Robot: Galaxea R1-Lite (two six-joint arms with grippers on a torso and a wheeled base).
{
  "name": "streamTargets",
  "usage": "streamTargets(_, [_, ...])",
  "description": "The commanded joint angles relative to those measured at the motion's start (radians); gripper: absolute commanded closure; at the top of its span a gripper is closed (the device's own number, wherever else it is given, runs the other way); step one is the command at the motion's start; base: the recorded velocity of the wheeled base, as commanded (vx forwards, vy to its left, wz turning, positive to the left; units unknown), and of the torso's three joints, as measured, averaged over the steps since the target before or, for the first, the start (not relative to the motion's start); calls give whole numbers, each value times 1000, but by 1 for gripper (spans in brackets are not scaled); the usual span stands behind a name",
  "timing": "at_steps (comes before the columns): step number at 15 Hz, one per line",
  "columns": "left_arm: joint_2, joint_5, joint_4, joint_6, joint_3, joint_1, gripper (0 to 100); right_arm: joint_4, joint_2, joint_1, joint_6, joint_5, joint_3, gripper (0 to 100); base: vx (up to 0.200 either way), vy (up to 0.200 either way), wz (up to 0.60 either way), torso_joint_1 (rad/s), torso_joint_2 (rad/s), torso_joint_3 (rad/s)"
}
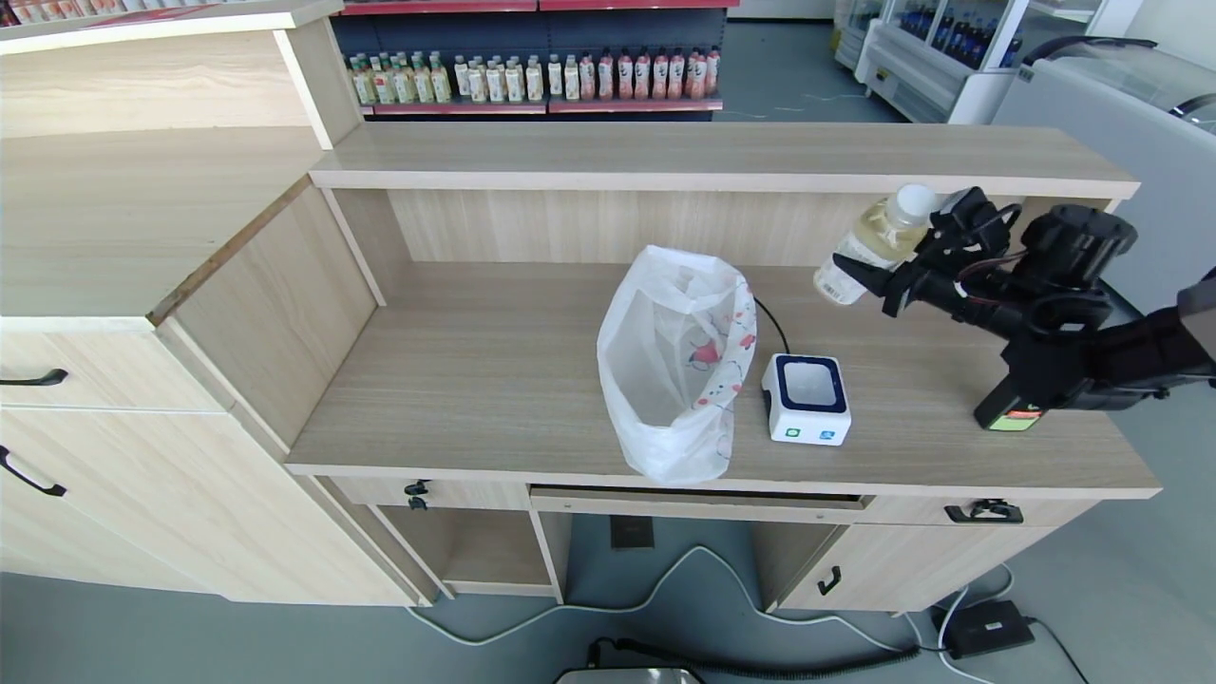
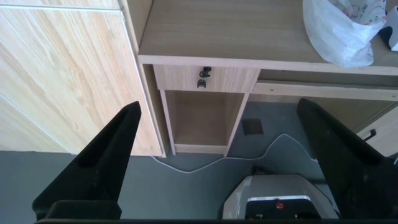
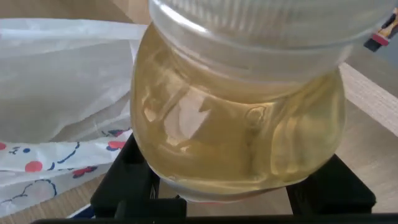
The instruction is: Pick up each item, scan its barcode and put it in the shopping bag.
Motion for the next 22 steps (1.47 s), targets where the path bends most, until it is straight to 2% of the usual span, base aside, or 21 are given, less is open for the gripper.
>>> streamTargets(1, [0, 0, 0, -1, 0, 0, 0, 235, -304, -78, 156, -151, 102, 100, 0, 0, 0, 0, 0, 0])
streamTargets(2, [0, 0, 0, -1, 0, 0, 0, 375, -416, -115, 217, -189, 200, 100, 0, 0, 0, 0, 0, 0])
streamTargets(3, [0, 0, 0, -1, 0, 0, 0, 393, -473, -131, 248, -188, 272, 100, 0, 0, 0, 0, 0, 0])
streamTargets(5, [0, 0, 0, -1, 0, 0, 0, 390, -562, -191, 245, -188, 387, 100, 0, 0, 0, 0, 0, 0])
streamTargets(9, [0, 0, 0, -1, 0, 0, 0, 381, -662, -297, 151, -188, 515, 100, 0, 0, 0, 0, 0, 0])
streamTargets(11, [0, 0, 0, -1, 0, 0, 0, 379, -680, -309, 139, -200, 539, 100, 0, 0, 0, 0, 0, 0])
streamTargets(15, [0, 0, 0, -1, 2, 0, 0, 366, -694, -366, -34, -225, 550, 100, 0, 0, 0, 0, 0, 0])
streamTargets(18, [0, 0, 0, -1, 0, 0, 0, 304, -692, -366, -44, -225, 558, 100, 0, 0, 0, 0, 0, 0])
streamTargets(22, [0, 0, 0, -1, 0, 0, 0, 298, -682, -360, -44, -225, 556, 100, 0, 0, 0, 0, 0, 0])
